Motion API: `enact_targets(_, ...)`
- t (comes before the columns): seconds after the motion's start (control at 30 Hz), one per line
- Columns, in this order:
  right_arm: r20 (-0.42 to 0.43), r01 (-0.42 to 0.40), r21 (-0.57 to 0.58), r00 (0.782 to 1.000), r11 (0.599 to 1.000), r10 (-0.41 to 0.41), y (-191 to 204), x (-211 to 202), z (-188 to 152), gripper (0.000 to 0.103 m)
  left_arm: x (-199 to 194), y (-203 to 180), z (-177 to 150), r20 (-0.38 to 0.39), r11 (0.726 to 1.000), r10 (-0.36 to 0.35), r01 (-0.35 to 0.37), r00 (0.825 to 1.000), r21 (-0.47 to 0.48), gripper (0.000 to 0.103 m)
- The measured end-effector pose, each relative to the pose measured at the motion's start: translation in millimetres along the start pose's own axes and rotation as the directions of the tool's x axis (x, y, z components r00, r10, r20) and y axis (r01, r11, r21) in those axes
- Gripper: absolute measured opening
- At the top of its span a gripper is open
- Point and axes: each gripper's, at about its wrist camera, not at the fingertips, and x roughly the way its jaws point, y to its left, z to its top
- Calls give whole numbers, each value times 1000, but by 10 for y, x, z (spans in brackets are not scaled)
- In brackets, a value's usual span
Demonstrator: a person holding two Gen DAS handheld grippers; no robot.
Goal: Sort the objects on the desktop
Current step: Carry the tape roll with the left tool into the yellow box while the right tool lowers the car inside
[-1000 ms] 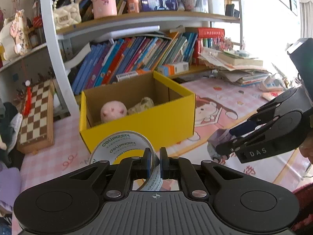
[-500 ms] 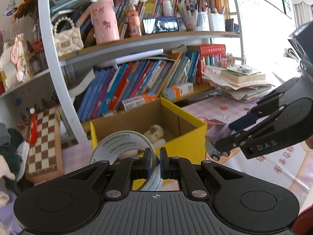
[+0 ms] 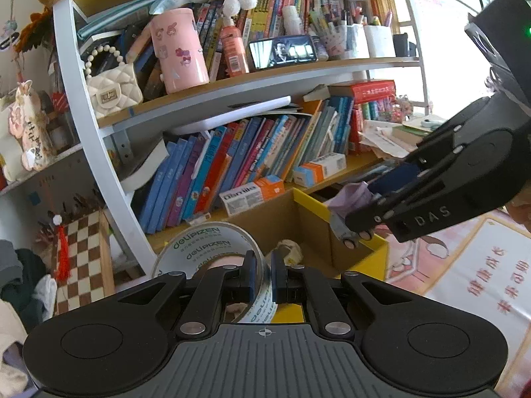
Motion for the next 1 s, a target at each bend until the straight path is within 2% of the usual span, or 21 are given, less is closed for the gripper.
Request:
enact_targets(0.2,-9,-7,-42,1000,999,7,-77,335,179,37,313,109,48,-39,1000,-2,2,999,-8,7)
enact_targets(0.5,-85,-36,-90,996,995,29,-135,939,275,37,758,193,-10,-140,998,-31,24,990,-52,7)
enact_targets(0.6,-117,-57,-91,992,994,46,-151,1142,296,37,884,206,-37,-176,997,-53,40,983,-73,8)
enact_targets(0.8,-191,-84,-94,980,992,65,-159,1562,283,37,1120,304,-116,-242,979,-124,79,962,-186,7)
enact_targets(1.0,-179,-87,-123,982,989,64,-133,1726,350,37,1235,292,-169,-284,973,-154,95,946,-211,8)
